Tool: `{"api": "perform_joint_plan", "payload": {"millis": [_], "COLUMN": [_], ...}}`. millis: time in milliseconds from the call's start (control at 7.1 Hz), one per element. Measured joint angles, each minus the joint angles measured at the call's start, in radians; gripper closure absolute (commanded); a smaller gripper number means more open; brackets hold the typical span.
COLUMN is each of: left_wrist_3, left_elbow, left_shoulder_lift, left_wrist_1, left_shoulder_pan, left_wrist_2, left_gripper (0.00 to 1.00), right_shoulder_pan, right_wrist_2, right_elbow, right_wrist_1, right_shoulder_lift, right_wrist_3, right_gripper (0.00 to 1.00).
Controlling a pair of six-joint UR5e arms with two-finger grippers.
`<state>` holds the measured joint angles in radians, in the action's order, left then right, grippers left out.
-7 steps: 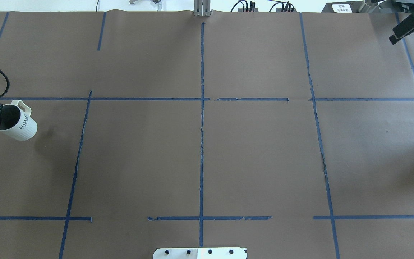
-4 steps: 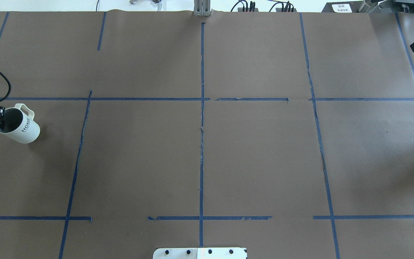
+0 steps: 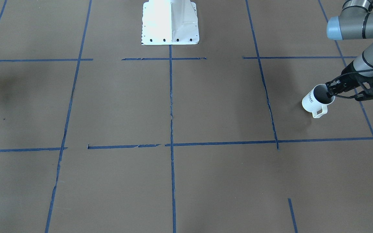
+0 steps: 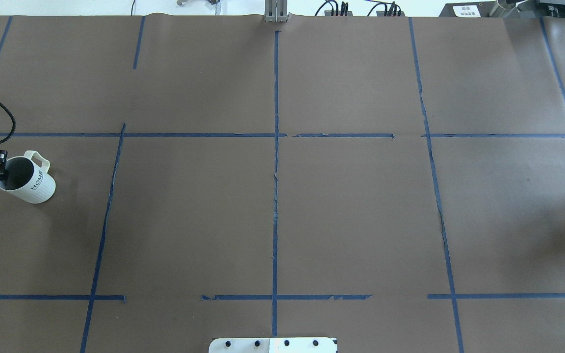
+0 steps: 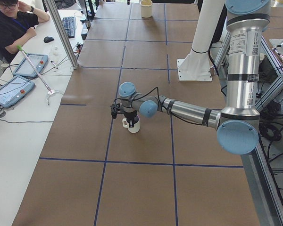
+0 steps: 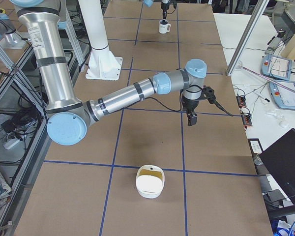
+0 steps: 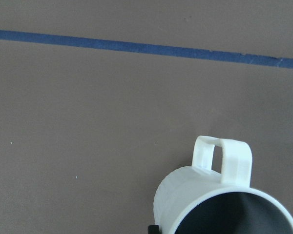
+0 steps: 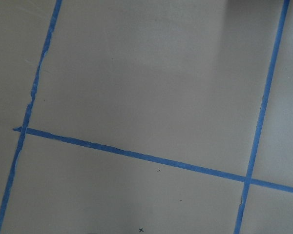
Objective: Left arm hands cup to right arm to dump lemon
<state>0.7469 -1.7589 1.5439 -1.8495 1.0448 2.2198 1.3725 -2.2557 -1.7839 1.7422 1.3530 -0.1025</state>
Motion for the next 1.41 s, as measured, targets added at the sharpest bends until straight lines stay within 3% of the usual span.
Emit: {"api": "perform_joint_plan", "payload": {"millis": [422,986,1126,1408], "left_wrist_3": [-0.144,-0.76,-0.862,-0.93], "left_elbow": [-0.004,-0.017,-0.016,-0.021], "left_shoulder_lift": [-0.001,-0.002,-0.014,-0.094], "left_wrist_1": [0.027,0.37,0.436,0.458], "left_shoulder_pan": [0.071,0.427,0.504,0.573], "left_wrist_2": [0.001,0.001,0.007,0.104], "left_gripper": [0.0,0.0,0.0,0.0], "right_shoulder_pan": [0.002,0.037,0.048,0.055], "right_wrist_2": [0.005,-0.002,-0.005,-0.006], "right_elbow": [0.0,0.001,0.002,-0.002], "right_wrist_1": [0.001,0.036,0.079,0.125], "right_shoulder_lift": [0.017,0.06,0.071,0.104], "right_wrist_3": [0.002,0.05,0.082,0.108], "right_gripper": [0.0,0.0,0.0,0.0]}}
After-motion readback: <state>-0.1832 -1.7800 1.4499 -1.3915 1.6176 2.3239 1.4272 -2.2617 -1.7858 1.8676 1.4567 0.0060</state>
